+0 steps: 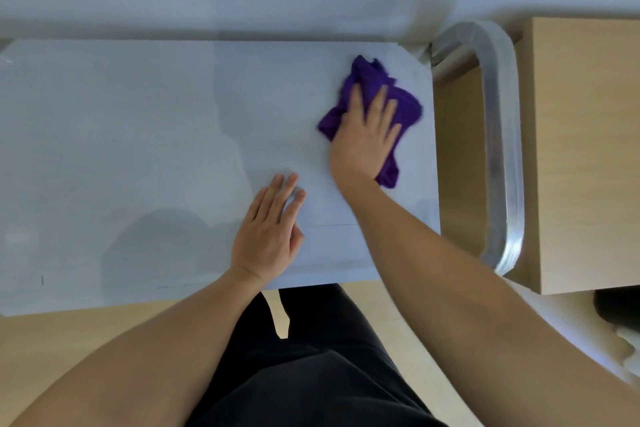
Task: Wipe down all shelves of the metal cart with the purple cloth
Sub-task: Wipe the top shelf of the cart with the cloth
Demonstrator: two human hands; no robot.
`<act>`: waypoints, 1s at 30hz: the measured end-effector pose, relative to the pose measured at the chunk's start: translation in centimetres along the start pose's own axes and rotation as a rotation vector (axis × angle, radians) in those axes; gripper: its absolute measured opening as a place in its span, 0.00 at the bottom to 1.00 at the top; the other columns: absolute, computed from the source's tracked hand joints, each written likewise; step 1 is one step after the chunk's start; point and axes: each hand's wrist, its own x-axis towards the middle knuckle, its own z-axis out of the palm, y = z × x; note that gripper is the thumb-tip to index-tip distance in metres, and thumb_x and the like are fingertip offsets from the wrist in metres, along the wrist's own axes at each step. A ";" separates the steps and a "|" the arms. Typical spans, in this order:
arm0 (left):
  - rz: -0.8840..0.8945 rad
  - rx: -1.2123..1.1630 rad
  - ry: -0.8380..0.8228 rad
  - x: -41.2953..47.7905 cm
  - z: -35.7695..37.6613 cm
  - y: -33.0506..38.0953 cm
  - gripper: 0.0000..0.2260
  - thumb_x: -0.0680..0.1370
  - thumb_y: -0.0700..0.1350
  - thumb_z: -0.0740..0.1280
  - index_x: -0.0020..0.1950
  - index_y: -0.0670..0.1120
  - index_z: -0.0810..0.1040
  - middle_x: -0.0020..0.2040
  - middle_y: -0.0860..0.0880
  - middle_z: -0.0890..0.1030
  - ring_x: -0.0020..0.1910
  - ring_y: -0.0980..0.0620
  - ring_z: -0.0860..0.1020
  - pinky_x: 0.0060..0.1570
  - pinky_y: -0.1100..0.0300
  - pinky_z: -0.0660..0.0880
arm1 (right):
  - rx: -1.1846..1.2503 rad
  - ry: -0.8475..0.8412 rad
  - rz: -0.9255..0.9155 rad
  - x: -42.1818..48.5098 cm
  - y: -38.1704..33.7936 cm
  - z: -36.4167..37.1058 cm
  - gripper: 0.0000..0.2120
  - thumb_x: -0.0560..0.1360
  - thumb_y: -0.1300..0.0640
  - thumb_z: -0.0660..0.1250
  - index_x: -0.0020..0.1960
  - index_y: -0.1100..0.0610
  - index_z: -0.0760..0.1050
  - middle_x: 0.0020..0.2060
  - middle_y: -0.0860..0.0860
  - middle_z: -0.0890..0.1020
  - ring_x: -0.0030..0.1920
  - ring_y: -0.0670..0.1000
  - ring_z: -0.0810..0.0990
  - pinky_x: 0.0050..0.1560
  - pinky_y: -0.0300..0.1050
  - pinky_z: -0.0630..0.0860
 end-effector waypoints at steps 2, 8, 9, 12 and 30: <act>-0.001 0.006 0.004 0.0 -0.1 -0.1 0.23 0.76 0.40 0.57 0.71 0.40 0.70 0.76 0.41 0.65 0.77 0.42 0.61 0.75 0.46 0.60 | -0.033 -0.072 -0.229 -2.1 -3.0 0.7 0.27 0.81 0.54 0.54 0.77 0.44 0.50 0.78 0.53 0.48 0.77 0.58 0.45 0.75 0.61 0.48; -0.005 0.006 -0.011 0.1 -0.2 -0.1 0.23 0.76 0.40 0.57 0.72 0.41 0.70 0.77 0.42 0.64 0.78 0.42 0.60 0.75 0.46 0.61 | -0.015 -0.065 -0.546 -0.7 -2.0 1.3 0.25 0.80 0.54 0.58 0.76 0.47 0.57 0.77 0.53 0.56 0.77 0.57 0.52 0.76 0.57 0.52; -0.006 0.003 -0.001 0.1 -0.1 -0.1 0.24 0.76 0.40 0.58 0.72 0.41 0.71 0.77 0.42 0.64 0.77 0.42 0.60 0.74 0.46 0.61 | -0.002 -0.033 -0.529 0.4 -0.8 0.9 0.24 0.80 0.55 0.58 0.75 0.49 0.60 0.76 0.54 0.59 0.76 0.58 0.55 0.75 0.58 0.54; 0.007 -0.002 0.014 0.0 0.2 -0.1 0.24 0.76 0.40 0.57 0.72 0.41 0.71 0.77 0.42 0.63 0.78 0.42 0.60 0.74 0.46 0.62 | 0.008 0.011 -0.354 4.0 3.3 -0.7 0.22 0.81 0.55 0.54 0.75 0.50 0.60 0.76 0.57 0.60 0.76 0.59 0.55 0.75 0.60 0.53; 0.007 0.007 -0.006 -0.1 0.5 -0.1 0.24 0.77 0.40 0.57 0.73 0.41 0.69 0.78 0.42 0.62 0.78 0.42 0.58 0.75 0.45 0.60 | 0.010 -0.022 -0.466 0.0 -0.8 0.4 0.29 0.78 0.59 0.60 0.76 0.47 0.56 0.78 0.52 0.54 0.77 0.56 0.50 0.77 0.54 0.48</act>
